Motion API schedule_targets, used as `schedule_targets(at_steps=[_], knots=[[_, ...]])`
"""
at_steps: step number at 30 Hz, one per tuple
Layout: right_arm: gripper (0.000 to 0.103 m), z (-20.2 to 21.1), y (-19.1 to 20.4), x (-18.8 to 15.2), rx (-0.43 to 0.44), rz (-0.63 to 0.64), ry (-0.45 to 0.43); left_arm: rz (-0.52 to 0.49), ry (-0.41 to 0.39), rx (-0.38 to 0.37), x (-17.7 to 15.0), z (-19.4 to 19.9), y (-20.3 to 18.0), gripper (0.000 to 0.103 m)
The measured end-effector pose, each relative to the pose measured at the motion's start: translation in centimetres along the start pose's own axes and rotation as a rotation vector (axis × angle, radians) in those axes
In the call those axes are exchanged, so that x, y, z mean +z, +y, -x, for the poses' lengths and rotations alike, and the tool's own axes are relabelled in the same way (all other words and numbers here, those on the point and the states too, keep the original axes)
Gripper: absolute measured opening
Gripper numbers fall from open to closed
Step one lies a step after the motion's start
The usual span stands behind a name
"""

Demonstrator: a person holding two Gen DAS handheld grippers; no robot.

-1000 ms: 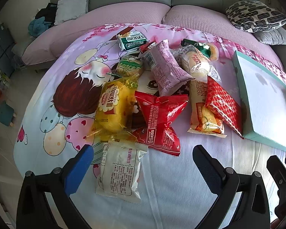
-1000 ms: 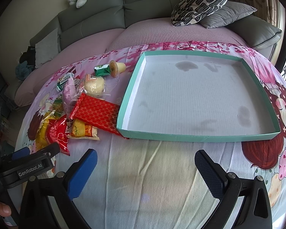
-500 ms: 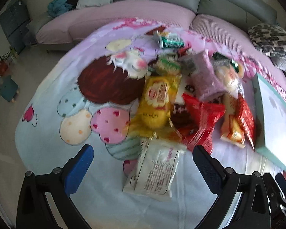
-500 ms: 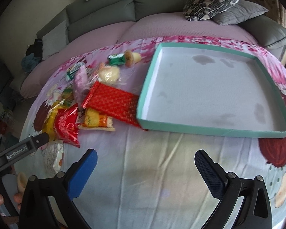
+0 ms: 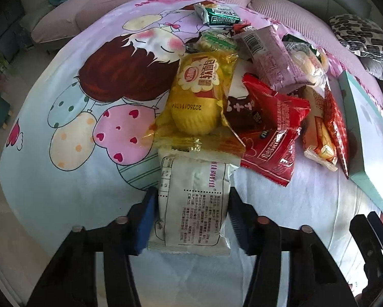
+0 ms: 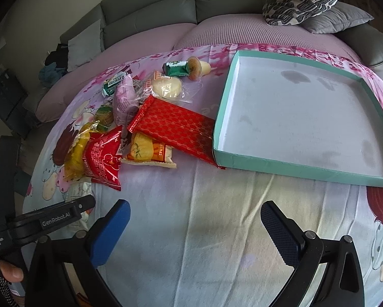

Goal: Organize snacks
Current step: 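Grasp the white cream-bread pack with the left gripper while the right gripper grasps the red triangular pack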

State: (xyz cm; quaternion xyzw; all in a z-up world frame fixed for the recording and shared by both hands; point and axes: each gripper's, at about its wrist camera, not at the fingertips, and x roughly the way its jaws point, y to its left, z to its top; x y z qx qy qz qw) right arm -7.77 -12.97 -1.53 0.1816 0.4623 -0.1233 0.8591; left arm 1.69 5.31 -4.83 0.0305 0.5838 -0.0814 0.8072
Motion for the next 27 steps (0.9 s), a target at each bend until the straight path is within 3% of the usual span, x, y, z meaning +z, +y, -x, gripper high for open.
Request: schedule_targets(at_steps=[10,18,22,27], knots=[[0.103,0.0,0.4,0.2,0.006,0.019,-0.015,0.015,-0.037,-0.116,0.2,1.9,0.0,0.053],[0.103,0.5,0.8,0.7,0.023,0.015,-0.068,0.015,-0.134,-0.162,0.8,4.7,0.3,0.053],[0.103,0.3,1.7,1.3,0.033,0.033,-0.07,0.029,-0.154,-0.228,1.3,5.3,0.1,0.053],[0.098,0.4,3.4,2.1,0.047,0.068,-0.084,0.037,-0.198,-0.194,1.5,5.9,1.2,0.053]])
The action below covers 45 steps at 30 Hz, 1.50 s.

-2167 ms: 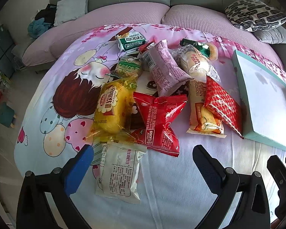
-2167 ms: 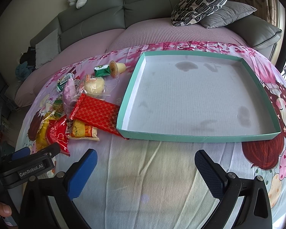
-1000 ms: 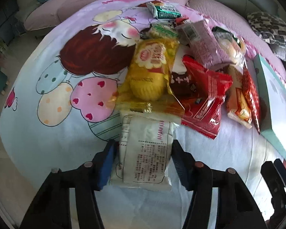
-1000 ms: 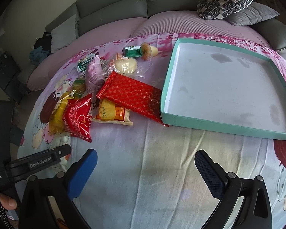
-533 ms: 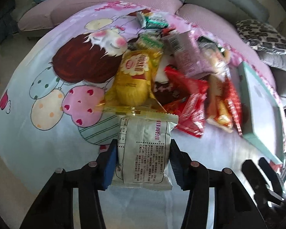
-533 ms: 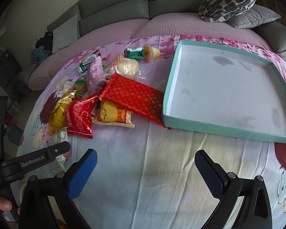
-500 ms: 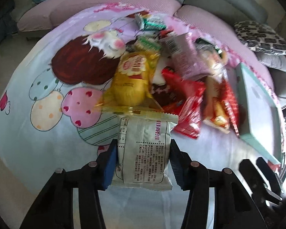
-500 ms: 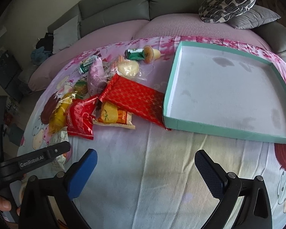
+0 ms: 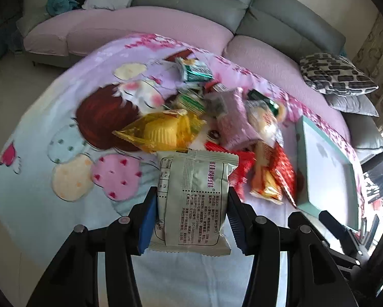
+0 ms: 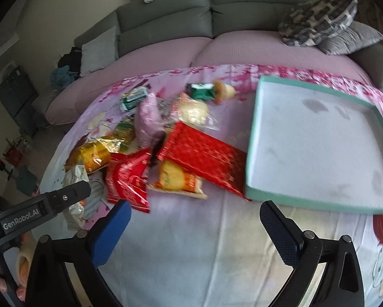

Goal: Organize snacks
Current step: 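Grasp the white cream-bread pack with the left gripper while the right gripper grasps the red triangular pack, then carry both packs over the tray and open both grippers to release them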

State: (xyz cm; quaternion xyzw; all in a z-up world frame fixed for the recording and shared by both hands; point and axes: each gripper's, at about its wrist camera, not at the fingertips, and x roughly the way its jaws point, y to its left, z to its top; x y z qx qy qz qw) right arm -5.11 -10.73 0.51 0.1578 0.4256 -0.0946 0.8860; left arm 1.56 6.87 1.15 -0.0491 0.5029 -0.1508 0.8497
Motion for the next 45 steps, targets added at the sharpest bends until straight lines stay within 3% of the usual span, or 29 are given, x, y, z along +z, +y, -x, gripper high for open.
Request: schedule_targets(at_steps=[4,7,19,32,34,45], knots=[[0.094,-0.5,2.1,0.7,0.022,0.058,-0.001,0.026,-0.005,-0.019,0.4,0.2,1.6,0.053],[0.082,-1.2,4.0,1.2,0.032,0.103,0.006,0.052,-0.002,-0.062,0.6,0.2,2.6,0.053],[0.055,-5.0,8.1,2.4,0.085,0.173,0.093,0.132,0.037,-0.044,0.5,-1.1,5.2,0.053],[0.049,-8.3,8.5,2.6,0.078,0.182,0.172,0.132,0.046,-0.041,0.3,-1.4,5.1,0.053],[0.044,-8.6,8.4,2.5,0.083,0.175,0.178,0.128,0.047,-0.037,0.3,-1.4,5.0,0.053],[0.036,-6.9,7.3,2.5,0.108,0.134,0.134,0.12,0.031,-0.019,0.5,-1.0,4.6,0.053]])
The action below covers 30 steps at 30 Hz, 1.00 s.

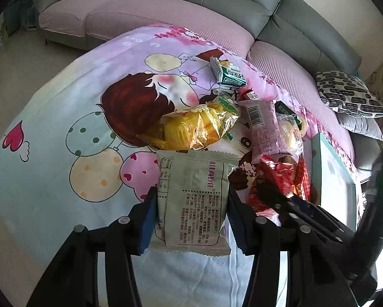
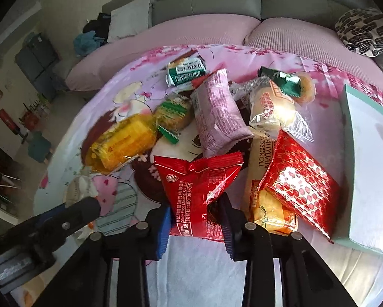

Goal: Organize snacks
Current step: 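Carry both packs over the tray and open both grippers to release them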

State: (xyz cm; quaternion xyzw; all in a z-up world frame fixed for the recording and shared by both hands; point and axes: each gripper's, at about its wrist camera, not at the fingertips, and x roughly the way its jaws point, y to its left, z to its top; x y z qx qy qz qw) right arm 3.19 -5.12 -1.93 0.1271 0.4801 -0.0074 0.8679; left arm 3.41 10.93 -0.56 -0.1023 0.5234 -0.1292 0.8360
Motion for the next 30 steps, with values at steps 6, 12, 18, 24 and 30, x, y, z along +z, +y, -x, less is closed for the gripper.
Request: schedule_targets(at_steps=[6,12,18,24,30], knots=[[0.035,2.5,-0.6,-0.1,0.044,-0.034,-0.048,-0.013,-0.016,0.009,0.0,0.3,-0.7,0.053],[0.035,6.2,-1.7,0.1,0.068,-0.063,-0.119,-0.026,-0.051,0.04,0.0,1.1,-1.7,0.053],[0.035,9.4,-4.9,1.3,0.048,-0.129,-0.192,-0.096,-0.094,0.057,-0.2,2.1,-4.3,0.053],[0.035,10.1,-10.6,0.8,-0.015,-0.248,-0.208,-0.195,-0.108,0.073,-0.6,1.8,-7.9,0.053],[0.035,11.8,-17.2,0.2,-0.178,-0.36,-0.253,-0.313,-0.097,0.035,-0.5,1.3,-12.9,0.053]])
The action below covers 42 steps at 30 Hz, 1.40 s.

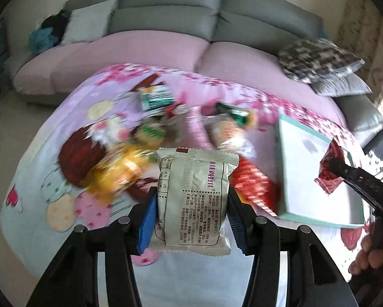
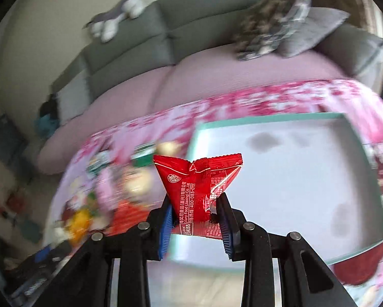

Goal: Organize snacks
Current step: 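Carry both packs over the tray and open both grippers to release them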

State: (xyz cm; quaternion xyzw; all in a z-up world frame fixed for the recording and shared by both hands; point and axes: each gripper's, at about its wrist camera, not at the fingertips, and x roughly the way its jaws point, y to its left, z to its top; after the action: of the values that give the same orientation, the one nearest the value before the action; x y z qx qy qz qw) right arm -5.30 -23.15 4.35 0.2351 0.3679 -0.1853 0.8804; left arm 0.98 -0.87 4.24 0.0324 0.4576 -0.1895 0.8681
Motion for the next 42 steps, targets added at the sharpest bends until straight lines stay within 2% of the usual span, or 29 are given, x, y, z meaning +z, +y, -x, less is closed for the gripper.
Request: schedule_targets(at_steps=[4,8,12,17,24,28,36,42], knots=[[0.035,-0.3,-4.8,0.9,-0.107,-0.086,-0.016,-0.094,0.002,-0.051,2.0,-1.0,-4.4,0.053],[0.035,-0.6,-8.1,1.5,-0.173,-0.135,-0.047,-0.163,0.017,-0.131,4.3,-2.9,-8.9,0.053],[0.035,-1.0,-9.9,2.1,-0.182,-0.161,-0.078,-0.195,0.025,-0.157,5.6,-5.7,-12.6,0.053],[0.035,-2.2,-11.0,2.8,-0.206,-0.183,-0.062,-0.234,0.038,-0.199,6.0,-9.1,-16.1,0.053],[0.035,-3.6,-12.8,3.3,-0.213,-0.205,-0.041,-0.267,-0.009,-0.235,6.5,-11.6,-18.9,0.053],[0.035,-4.0,-13.2,3.8,-0.208,-0.202,-0.042,-0.297,0.002,-0.248,6.3,-13.2,-20.1,0.054],[0.035,-4.4,-13.3,4.2,-0.207,-0.193,-0.037,-0.309,0.037,-0.17,5.7,-14.9,-20.5,0.053],[0.035,-4.3,-13.1,4.1,-0.212,-0.188,-0.027,-0.288,0.091,-0.146,4.9,-14.9,-19.5,0.053]])
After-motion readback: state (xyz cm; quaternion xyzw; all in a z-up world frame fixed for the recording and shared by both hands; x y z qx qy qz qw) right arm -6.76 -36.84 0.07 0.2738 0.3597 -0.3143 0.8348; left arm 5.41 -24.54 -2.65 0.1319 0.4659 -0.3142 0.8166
